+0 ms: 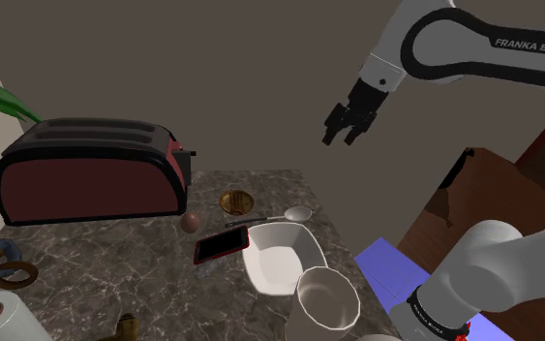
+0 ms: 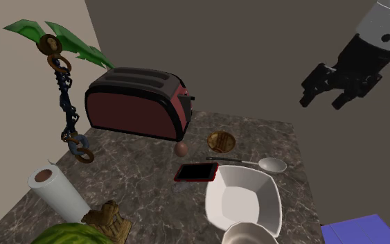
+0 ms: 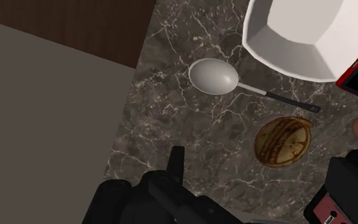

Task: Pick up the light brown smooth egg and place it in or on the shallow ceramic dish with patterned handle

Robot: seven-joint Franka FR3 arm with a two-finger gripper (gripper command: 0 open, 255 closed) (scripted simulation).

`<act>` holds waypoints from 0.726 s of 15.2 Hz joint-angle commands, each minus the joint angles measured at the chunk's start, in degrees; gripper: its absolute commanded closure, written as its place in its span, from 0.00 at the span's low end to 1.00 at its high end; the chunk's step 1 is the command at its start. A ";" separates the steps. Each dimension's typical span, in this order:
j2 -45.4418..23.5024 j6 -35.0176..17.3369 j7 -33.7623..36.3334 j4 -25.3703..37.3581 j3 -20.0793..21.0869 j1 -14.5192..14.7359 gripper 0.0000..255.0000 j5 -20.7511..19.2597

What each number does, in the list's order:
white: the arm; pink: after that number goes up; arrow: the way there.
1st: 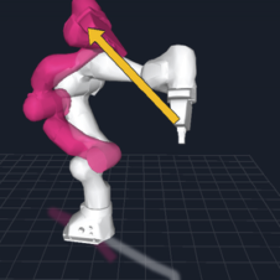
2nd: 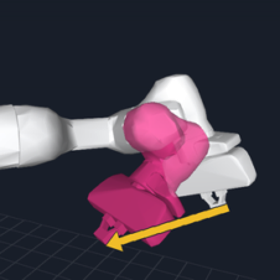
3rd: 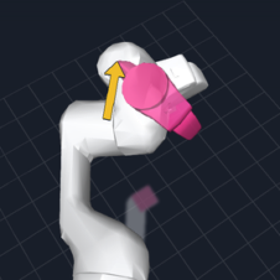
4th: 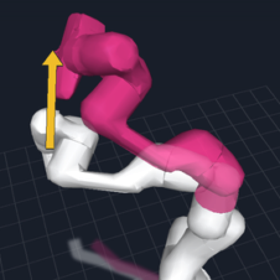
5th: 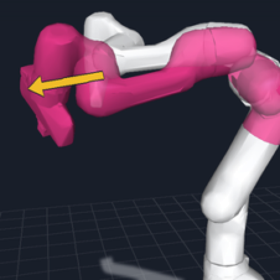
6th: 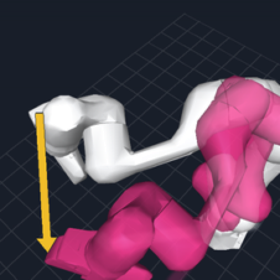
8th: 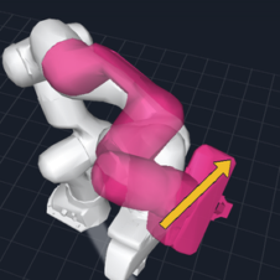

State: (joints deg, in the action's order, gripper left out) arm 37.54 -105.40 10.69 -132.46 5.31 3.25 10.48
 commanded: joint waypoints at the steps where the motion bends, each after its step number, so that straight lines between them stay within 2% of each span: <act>1: -2.87 -2.46 1.78 0.15 1.93 0.68 0.00 1.01; 11: -19.82 -12.93 9.51 5.09 9.88 3.02 0.00 2.95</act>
State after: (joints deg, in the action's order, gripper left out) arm 19.68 -117.51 19.17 -128.39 14.32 6.04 13.43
